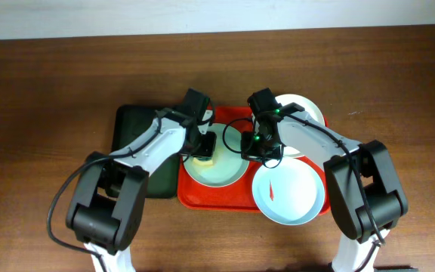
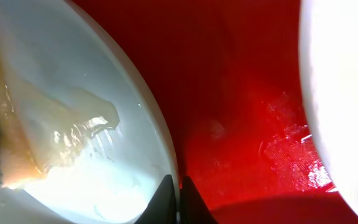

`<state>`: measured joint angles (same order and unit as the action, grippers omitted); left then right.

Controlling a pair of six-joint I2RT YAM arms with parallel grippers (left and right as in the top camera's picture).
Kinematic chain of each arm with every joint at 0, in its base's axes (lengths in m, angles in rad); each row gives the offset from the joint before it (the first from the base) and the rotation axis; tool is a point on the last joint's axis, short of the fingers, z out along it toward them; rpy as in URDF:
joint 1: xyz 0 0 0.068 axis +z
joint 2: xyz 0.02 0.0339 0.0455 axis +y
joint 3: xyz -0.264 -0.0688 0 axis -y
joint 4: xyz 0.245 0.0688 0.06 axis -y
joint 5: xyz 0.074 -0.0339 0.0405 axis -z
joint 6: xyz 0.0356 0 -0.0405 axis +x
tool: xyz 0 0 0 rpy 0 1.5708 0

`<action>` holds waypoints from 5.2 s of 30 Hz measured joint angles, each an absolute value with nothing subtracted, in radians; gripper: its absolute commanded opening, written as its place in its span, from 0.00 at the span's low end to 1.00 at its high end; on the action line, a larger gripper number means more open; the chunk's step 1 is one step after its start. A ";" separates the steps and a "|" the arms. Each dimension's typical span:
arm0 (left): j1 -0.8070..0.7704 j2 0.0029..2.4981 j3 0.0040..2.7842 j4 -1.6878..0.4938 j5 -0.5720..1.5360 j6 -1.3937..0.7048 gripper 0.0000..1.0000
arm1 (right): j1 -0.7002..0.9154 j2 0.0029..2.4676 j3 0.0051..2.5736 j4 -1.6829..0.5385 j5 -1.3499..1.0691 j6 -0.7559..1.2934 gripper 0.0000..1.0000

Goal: Clean dirty plates on tray and stack at the side
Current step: 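Scrub the pale green plate with the sponge in the left gripper, then return the sponge to the black tray and release it with the left gripper, then lift the pale green plate with the right gripper and swing it right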

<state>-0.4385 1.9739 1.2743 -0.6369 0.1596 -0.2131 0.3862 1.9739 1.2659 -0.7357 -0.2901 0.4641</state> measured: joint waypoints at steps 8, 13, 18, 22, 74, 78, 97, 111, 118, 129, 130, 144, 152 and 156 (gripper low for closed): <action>-0.465 1.981 1.356 -0.804 0.274 -0.228 0.00 | 0.386 1.974 1.266 -0.737 -0.290 0.464 0.04; -0.464 1.983 1.447 -0.828 0.203 -0.228 0.00 | 0.386 1.974 1.266 -0.737 -0.290 0.464 0.04; -0.464 2.008 1.411 -0.799 0.080 -0.233 0.00 | 0.386 1.974 1.266 -0.737 -0.290 0.464 0.04; -0.463 2.039 1.399 -0.781 0.091 -0.253 0.00 | 0.386 1.974 1.266 -0.739 -0.290 0.464 0.04; -0.236 1.554 1.110 -0.956 -0.219 -0.330 0.00 | 0.386 1.974 1.264 -0.739 -0.290 0.464 0.04; -0.139 1.554 1.083 -0.873 -0.099 -0.289 0.00 | 0.386 1.974 1.264 -0.739 -0.290 0.464 0.04; -0.107 1.760 1.128 -0.866 -0.019 -0.232 0.66 | 0.386 1.974 1.262 -0.741 -0.289 0.466 0.18; -0.001 1.161 1.277 -0.981 0.027 -0.289 0.99 | 0.388 1.974 1.258 -0.732 -0.290 0.464 0.04; 0.000 1.154 1.277 -0.988 0.027 -0.292 0.99 | 0.355 1.974 1.346 -0.886 -0.285 0.444 0.04; 0.000 1.154 1.277 -0.988 0.027 -0.293 0.99 | 0.347 1.814 1.546 -1.021 -0.259 0.393 0.04; 0.000 1.154 1.277 -0.988 0.027 -0.293 0.99 | 0.347 1.814 1.548 -1.003 -0.257 0.405 0.04; 0.000 1.154 1.277 -0.988 0.027 -0.293 0.99 | 0.664 1.873 1.551 -0.611 0.109 0.521 0.04; 0.000 1.154 1.277 -0.988 0.027 -0.293 0.99 | 0.829 1.919 1.557 -0.426 0.493 0.324 0.04; 0.000 1.154 1.277 -0.988 0.027 -0.293 0.99 | 0.900 1.919 1.559 -0.311 0.683 0.118 0.04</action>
